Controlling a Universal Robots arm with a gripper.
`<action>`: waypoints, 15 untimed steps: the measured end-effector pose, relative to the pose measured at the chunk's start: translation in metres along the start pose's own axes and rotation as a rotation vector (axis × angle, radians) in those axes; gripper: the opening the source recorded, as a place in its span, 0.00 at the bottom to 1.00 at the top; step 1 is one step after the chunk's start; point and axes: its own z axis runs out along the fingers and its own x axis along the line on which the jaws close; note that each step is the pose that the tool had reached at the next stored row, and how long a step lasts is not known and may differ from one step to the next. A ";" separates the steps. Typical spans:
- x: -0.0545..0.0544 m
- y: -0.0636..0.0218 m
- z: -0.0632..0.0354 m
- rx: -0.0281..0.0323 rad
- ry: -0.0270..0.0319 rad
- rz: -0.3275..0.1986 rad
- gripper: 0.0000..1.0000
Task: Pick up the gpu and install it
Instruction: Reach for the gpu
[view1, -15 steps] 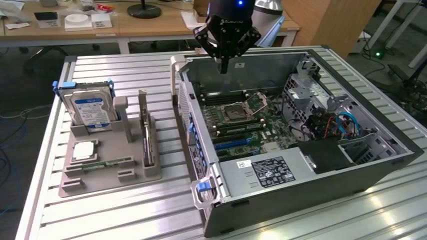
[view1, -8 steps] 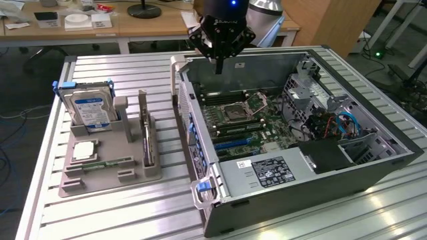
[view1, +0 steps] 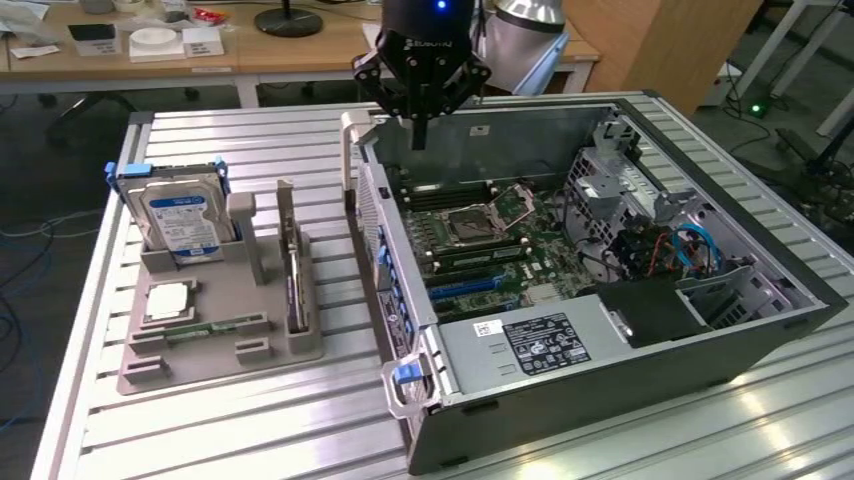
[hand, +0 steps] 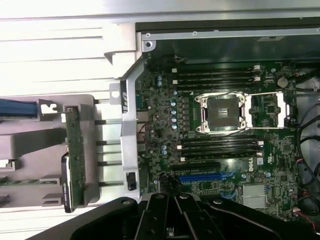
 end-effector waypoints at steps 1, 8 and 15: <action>0.002 -0.0002 -0.0001 0.0000 0.0000 0.000 0.11; 0.019 -0.0014 -0.0005 0.0001 0.0001 0.000 0.11; 0.036 -0.0027 -0.0010 0.0000 0.0000 0.000 0.11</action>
